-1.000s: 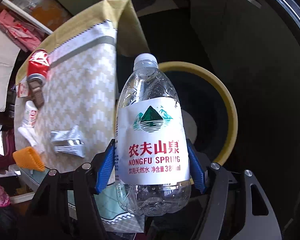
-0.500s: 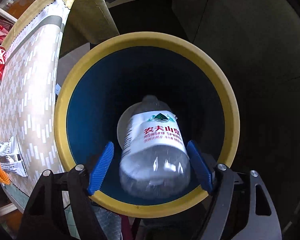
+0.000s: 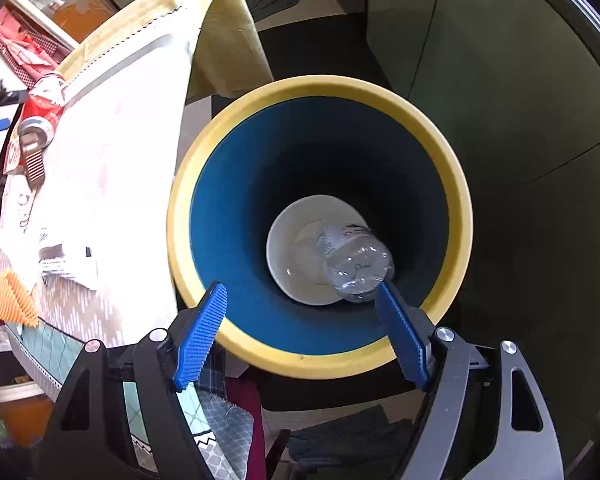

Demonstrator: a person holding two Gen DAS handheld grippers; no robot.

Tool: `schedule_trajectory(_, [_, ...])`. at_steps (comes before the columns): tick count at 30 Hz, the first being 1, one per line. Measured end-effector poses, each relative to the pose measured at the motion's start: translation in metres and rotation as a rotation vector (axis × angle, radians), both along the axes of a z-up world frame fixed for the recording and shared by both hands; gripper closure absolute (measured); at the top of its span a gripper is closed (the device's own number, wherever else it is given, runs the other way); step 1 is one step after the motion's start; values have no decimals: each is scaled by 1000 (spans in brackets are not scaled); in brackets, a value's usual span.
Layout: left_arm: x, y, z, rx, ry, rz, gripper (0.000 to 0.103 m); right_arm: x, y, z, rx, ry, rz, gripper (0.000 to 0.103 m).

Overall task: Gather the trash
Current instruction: 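Carry the water bottle over the bin and open the right gripper, then grasp the red cola can with the left gripper and lift it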

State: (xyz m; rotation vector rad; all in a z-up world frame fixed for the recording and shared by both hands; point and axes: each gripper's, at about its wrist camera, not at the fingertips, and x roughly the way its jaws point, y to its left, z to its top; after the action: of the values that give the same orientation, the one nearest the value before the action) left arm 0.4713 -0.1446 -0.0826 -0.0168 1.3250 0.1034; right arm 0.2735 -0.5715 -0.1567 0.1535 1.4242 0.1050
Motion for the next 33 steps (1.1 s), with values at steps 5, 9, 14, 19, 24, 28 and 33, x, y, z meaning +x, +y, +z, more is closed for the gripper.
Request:
schedule_trajectory(5, [14,2,-8,0,11,40,27,-1,25,3,14,-5,26,27])
schedule_trajectory(9, [22,7,-19,-19,56,71,34,-2,30,-1,20,-5,31,27])
schedule_trajectory(14, [30,13,-29,-64,80,78,54,11,35,-8,22,3,23,27])
schedule_trajectory(19, [32,13,-31,-83,80,58,62,14,36,-18,19,8,16,27])
schedule_trajectory(24, [23,12,-18,-108,41,22,63,9,30,-7,15,-6,8,27])
schedule_trajectory(28, [12,7,5,-117,-8,-20,64,2,30,3,13,-14,14,27])
schedule_trajectory(33, [-4,0,29,-108,-58,-72,66,-2,34,8,15,-22,18,27])
